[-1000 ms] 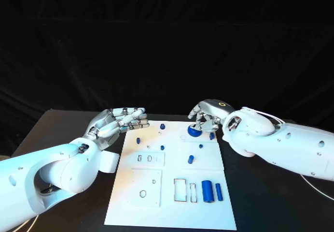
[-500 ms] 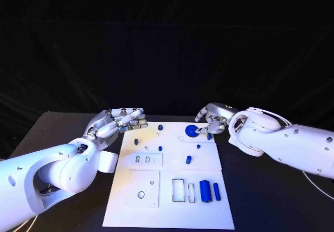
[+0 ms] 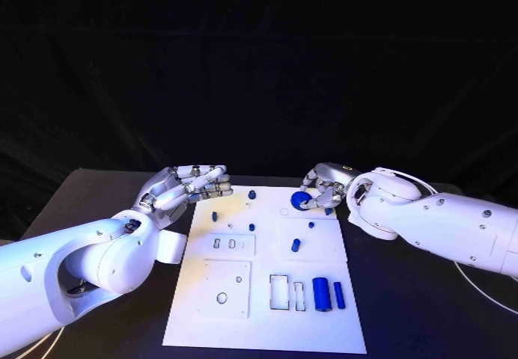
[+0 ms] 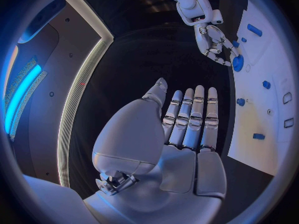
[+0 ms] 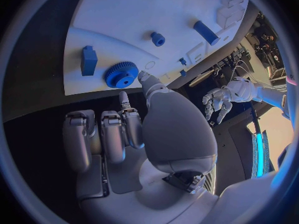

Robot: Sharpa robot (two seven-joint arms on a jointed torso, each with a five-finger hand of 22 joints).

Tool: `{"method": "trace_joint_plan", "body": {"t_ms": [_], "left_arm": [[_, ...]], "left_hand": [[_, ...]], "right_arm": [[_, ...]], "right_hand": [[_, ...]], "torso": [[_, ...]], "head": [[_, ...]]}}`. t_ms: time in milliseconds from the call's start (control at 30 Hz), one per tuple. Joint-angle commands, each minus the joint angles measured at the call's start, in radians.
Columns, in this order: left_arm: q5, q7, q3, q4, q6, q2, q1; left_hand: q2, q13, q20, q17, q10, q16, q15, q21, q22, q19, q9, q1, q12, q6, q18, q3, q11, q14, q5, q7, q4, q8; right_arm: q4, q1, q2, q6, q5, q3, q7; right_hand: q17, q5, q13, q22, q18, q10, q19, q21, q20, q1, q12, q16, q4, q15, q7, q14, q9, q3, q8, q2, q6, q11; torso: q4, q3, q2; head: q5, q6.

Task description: Assemble the parts on the task board

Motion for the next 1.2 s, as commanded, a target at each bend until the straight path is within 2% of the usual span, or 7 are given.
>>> {"method": "trace_joint_plan", "body": {"t_ms": [33, 300, 367, 533, 667, 967, 1200], "left_arm": [[0.002, 0.002, 0.001, 0.001, 0.022, 0.003, 0.001], [0.002, 0.001, 0.001, 0.001, 0.023, 0.004, 0.001], [0.002, 0.001, 0.001, 0.001, 0.023, 0.004, 0.001], [0.002, 0.001, 0.001, 0.001, 0.023, 0.005, 0.001], [0.002, 0.001, 0.001, 0.001, 0.023, 0.005, 0.001], [0.002, 0.001, 0.001, 0.001, 0.022, 0.004, 0.001], [0.002, 0.0, 0.001, 0.001, 0.022, 0.004, 0.001]], "left_hand": [[0.006, 0.0, 0.0, -0.001, 0.004, -0.007, 0.006, -0.005, -0.001, 0.001, -0.001, -0.005, -0.005, 0.002, 0.007, 0.002, 0.006, 0.001, 0.004, 0.004, -0.007, -0.004], [0.006, 0.0, 0.0, -0.001, 0.004, -0.007, 0.006, -0.005, -0.001, 0.001, -0.001, -0.005, -0.005, 0.002, 0.007, 0.002, 0.006, 0.001, 0.004, 0.004, -0.007, -0.004], [0.006, 0.0, 0.0, -0.001, 0.004, -0.007, 0.006, -0.005, -0.001, 0.001, -0.001, -0.005, -0.005, 0.002, 0.007, 0.002, 0.006, 0.001, 0.004, 0.004, -0.007, -0.004], [0.008, -0.001, 0.0, -0.002, 0.004, -0.008, 0.006, -0.005, -0.002, 0.001, -0.001, -0.004, -0.006, 0.002, 0.007, 0.003, 0.006, 0.002, 0.004, 0.004, -0.008, -0.005], [0.008, -0.001, 0.0, -0.002, 0.004, -0.008, 0.006, -0.005, -0.002, 0.001, -0.001, -0.004, -0.006, 0.002, 0.007, 0.003, 0.006, 0.002, 0.004, 0.004, -0.008, -0.005], [0.009, -0.001, 0.0, -0.002, 0.003, -0.009, 0.007, -0.005, -0.002, 0.001, -0.001, -0.003, -0.008, 0.001, 0.007, 0.005, 0.006, 0.002, 0.005, 0.005, -0.009, -0.006], [0.009, -0.001, 0.0, -0.002, 0.003, -0.009, 0.007, -0.005, -0.002, 0.001, -0.001, -0.002, -0.009, 0.001, 0.007, 0.006, 0.006, 0.002, 0.005, 0.005, -0.01, -0.006]], "right_arm": [[-0.009, -0.001, 0.007, 0.014, 0.002, 0.0, -0.013], [-0.037, -0.002, 0.021, 0.015, 0.01, -0.001, -0.019], [-0.044, -0.002, 0.024, 0.017, 0.011, -0.002, -0.02], [-0.056, -0.003, 0.029, 0.027, 0.009, -0.003, -0.022], [-0.056, -0.005, 0.031, 0.038, 0.0, -0.003, -0.024], [-0.059, -0.008, 0.035, 0.062, -0.008, -0.004, -0.025], [-0.062, -0.011, 0.039, 0.065, -0.009, -0.005, -0.023]], "right_hand": [[0.263, 0.001, 0.147, 0.224, -0.019, -0.006, 0.084, 0.005, 0.008, 0.013, -0.005, 0.003, -0.001, 0.008, 0.0, 0.104, 0.001, -0.005, 0.006, 0.0, -0.006, 0.002], [0.263, 0.003, 0.147, 0.225, -0.02, -0.008, 0.085, 0.007, 0.009, 0.017, -0.005, 0.003, -0.001, 0.009, 0.001, 0.104, 0.003, -0.002, 0.01, 0.006, -0.01, 0.003], [0.263, 0.004, 0.147, 0.226, -0.02, -0.008, 0.085, 0.007, 0.01, 0.018, -0.004, 0.003, -0.001, 0.009, 0.001, 0.104, 0.003, -0.001, 0.011, 0.008, -0.011, 0.003], [0.263, 0.004, 0.147, 0.227, -0.02, -0.009, 0.085, 0.007, 0.01, 0.02, -0.005, 0.003, -0.001, 0.01, 0.001, 0.104, 0.004, 0.001, 0.012, 0.01, -0.012, 0.004], [0.263, 0.005, 0.146, 0.226, -0.02, -0.011, 0.085, 0.007, 0.01, 0.021, -0.006, 0.003, -0.001, 0.01, 0.001, 0.104, 0.004, 0.001, 0.013, 0.011, -0.012, 0.004], [0.263, 0.005, 0.147, 0.229, -0.02, -0.011, 0.086, 0.009, 0.011, 0.023, -0.005, 0.003, -0.002, 0.01, 0.001, 0.104, 0.006, 0.004, 0.017, 0.014, -0.011, 0.004], [0.263, 0.005, 0.149, 0.228, -0.02, -0.009, 0.086, 0.008, 0.011, 0.025, -0.002, 0.003, -0.003, 0.01, 0.001, 0.104, 0.009, 0.007, 0.024, 0.02, -0.006, 0.004]], "torso": [[0.0006, -0.0001, -0.001], [-0.001, 0.0002, 0.0], [-0.0004, 0.0008, 0.0], [-0.0006, 0.0007, 0.0], [-0.0009, 0.0021, 0.0], [-0.0021, 0.0014, 0.001], [-0.0002, 0.0015, 0.0]], "head": [[-0.003, 0.0], [-0.003, -0.001], [-0.001, -0.006], [-0.002, -0.007], [0.001, -0.008], [0.003, -0.006], [0.001, -0.007]]}}
